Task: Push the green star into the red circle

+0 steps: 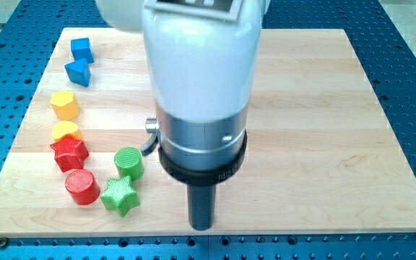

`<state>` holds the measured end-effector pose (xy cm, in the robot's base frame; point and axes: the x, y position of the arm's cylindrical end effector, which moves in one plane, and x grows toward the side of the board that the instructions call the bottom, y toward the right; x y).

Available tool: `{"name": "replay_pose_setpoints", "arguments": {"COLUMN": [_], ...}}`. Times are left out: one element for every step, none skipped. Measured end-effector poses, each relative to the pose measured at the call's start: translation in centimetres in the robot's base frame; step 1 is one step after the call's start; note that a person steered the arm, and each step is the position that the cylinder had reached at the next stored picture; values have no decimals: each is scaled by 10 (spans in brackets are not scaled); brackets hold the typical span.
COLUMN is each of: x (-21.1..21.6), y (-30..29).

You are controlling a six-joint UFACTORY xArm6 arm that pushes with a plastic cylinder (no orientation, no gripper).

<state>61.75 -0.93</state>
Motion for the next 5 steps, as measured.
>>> {"name": "replay_pose_setpoints", "arguments": {"x": [-2,-20,-22,-39,-47], "y": [-28,-61,-82,-89,-102]}}
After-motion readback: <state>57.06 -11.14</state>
